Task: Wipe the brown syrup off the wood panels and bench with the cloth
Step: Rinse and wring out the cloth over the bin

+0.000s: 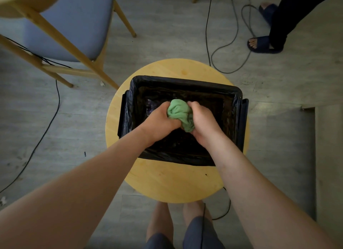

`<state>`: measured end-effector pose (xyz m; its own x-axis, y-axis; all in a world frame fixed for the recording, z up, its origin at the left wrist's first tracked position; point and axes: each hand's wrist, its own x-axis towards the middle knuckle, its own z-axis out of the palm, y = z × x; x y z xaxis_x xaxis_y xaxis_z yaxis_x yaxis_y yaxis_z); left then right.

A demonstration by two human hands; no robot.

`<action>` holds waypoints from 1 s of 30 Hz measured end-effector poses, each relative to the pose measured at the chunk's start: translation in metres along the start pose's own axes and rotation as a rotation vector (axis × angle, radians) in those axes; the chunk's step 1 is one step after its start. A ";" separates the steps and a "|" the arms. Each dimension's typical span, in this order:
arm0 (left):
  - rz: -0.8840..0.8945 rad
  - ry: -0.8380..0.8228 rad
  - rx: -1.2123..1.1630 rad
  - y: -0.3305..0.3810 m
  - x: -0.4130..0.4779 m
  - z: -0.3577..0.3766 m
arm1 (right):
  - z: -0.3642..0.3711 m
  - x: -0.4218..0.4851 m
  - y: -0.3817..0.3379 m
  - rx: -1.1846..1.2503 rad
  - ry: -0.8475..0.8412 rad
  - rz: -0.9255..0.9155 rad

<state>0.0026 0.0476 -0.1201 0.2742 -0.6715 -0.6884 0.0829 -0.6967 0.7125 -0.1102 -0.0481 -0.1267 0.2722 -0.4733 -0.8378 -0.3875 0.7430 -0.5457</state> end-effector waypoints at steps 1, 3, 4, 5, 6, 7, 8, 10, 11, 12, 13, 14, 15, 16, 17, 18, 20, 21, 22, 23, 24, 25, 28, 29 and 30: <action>-0.007 -0.004 0.001 -0.001 -0.001 -0.002 | -0.001 0.001 0.000 -0.008 0.024 -0.023; -0.034 -0.068 -0.180 -0.002 -0.002 -0.003 | -0.002 -0.001 -0.002 0.009 0.041 -0.065; -0.054 -0.111 -0.309 -0.002 -0.003 -0.003 | -0.002 -0.003 -0.005 0.028 0.031 -0.081; -0.077 -0.149 -0.424 0.000 -0.002 -0.003 | -0.001 -0.006 -0.008 0.051 0.008 -0.097; -0.097 -0.187 -0.511 0.000 -0.002 -0.003 | 0.000 -0.008 -0.009 0.068 -0.027 -0.111; -0.109 -0.227 -0.588 0.001 -0.001 -0.004 | 0.000 -0.010 -0.011 0.086 -0.063 -0.122; -0.118 -0.264 -0.653 0.002 -0.001 -0.004 | 0.000 -0.012 -0.012 0.100 -0.097 -0.127; -0.136 -0.310 -0.724 0.004 -0.002 -0.005 | -0.002 -0.016 -0.016 0.079 -0.138 -0.129; -0.142 -0.313 -0.724 0.005 -0.002 -0.006 | -0.005 -0.016 -0.017 0.022 -0.136 -0.148; -0.143 -0.312 -0.695 0.006 -0.001 -0.007 | -0.009 -0.014 -0.018 -0.080 -0.119 -0.185; -0.139 -0.307 -0.644 0.006 0.000 -0.007 | -0.013 -0.013 -0.019 -0.219 -0.096 -0.228; -0.135 -0.297 -0.575 0.006 0.002 -0.008 | -0.018 -0.012 -0.020 -0.366 -0.076 -0.268; -0.134 -0.282 -0.503 0.005 0.005 -0.008 | -0.021 -0.011 -0.021 -0.478 -0.069 -0.288; -0.132 -0.259 -0.432 0.004 0.007 -0.009 | -0.023 -0.010 -0.022 -0.542 -0.075 -0.282; -0.123 -0.238 -0.372 0.003 0.008 -0.010 | -0.025 -0.010 -0.024 -0.558 -0.083 -0.255; -0.106 -0.221 -0.324 0.002 0.009 -0.011 | -0.027 -0.009 -0.026 -0.505 -0.100 -0.192; -0.075 -0.219 -0.296 0.002 0.009 -0.013 | -0.037 -0.003 -0.030 -0.245 -0.231 0.030; -0.070 -0.229 -0.319 0.002 0.009 -0.013 | -0.043 -0.002 -0.032 -0.138 -0.336 0.129; -0.071 -0.244 -0.355 0.004 0.008 -0.012 | -0.048 -0.001 -0.033 -0.080 -0.440 0.201; -0.068 -0.254 -0.368 0.005 0.007 -0.012 | -0.053 -0.001 -0.035 -0.057 -0.547 0.252; -0.051 -0.248 -0.331 0.006 0.008 -0.011 | -0.056 0.001 -0.037 -0.060 -0.639 0.284; -0.018 -0.224 -0.237 0.007 0.008 -0.011 | -0.057 0.003 -0.039 -0.083 -0.709 0.298; 0.111 -0.148 0.227 0.015 0.007 -0.015 | -0.056 0.007 -0.041 -0.235 -0.763 0.311; 0.142 -0.154 0.340 0.018 0.007 -0.017 | -0.054 0.009 -0.040 -0.280 -0.750 0.321; 0.162 -0.179 0.419 0.021 0.007 -0.019 | -0.053 0.010 -0.040 -0.316 -0.727 0.329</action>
<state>0.0240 0.0332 -0.1071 0.0792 -0.7869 -0.6120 -0.3507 -0.5967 0.7218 -0.1387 -0.1081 -0.1144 0.5579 0.2442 -0.7932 -0.7435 0.5716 -0.3470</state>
